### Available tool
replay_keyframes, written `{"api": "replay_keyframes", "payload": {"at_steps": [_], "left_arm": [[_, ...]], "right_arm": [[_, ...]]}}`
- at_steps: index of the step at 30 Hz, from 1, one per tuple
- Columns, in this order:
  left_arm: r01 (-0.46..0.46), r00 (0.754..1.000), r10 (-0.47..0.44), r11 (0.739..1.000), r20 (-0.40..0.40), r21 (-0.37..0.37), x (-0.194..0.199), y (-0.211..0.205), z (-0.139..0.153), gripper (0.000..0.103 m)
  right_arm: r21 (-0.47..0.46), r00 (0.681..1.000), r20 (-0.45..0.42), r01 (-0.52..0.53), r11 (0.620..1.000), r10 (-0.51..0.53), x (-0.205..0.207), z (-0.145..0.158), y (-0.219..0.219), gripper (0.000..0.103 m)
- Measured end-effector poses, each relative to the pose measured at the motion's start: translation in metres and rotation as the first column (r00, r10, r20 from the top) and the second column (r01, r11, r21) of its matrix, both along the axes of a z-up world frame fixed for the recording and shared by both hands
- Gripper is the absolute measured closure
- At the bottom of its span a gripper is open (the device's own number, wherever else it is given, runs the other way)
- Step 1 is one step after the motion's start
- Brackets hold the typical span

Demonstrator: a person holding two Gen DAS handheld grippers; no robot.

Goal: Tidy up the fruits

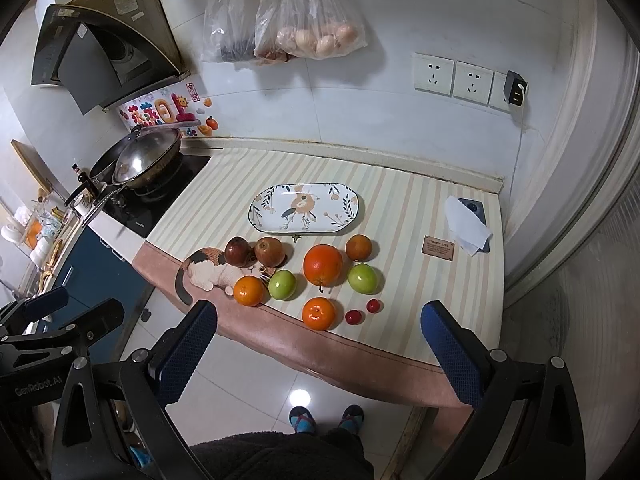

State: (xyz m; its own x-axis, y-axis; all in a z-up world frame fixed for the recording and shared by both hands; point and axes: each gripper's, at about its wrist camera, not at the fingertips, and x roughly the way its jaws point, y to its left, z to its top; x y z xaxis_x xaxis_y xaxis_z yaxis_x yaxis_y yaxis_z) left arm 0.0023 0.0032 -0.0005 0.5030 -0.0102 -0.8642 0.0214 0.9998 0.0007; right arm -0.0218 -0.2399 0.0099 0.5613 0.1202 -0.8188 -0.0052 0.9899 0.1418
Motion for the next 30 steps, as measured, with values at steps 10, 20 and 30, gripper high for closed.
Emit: {"api": "replay_keyframes", "payload": {"at_steps": [10, 20, 30], "left_arm": [[-0.001, 1.0, 0.001, 1.0, 0.0, -0.003, 0.0, 0.0001, 0.0003, 0.0], [-0.001, 1.0, 0.001, 1.0, 0.001, -0.003, 0.0002, 0.0001, 0.0005, 0.0], [0.002, 1.0, -0.002, 1.0, 0.002, -0.002, 0.0001, 0.0004, 0.0005, 0.0]], "right_arm": [[0.004, 1.0, 0.004, 0.004, 1.0, -0.004, 0.0094, 0.0045, 0.0001, 0.0], [0.004, 1.0, 0.004, 0.005, 1.0, -0.005, 0.0097, 0.0049, -0.0013, 0.0], [0.006, 1.0, 0.006, 0.004, 1.0, -0.004, 0.0114, 0.007, -0.0016, 0.0]]}}
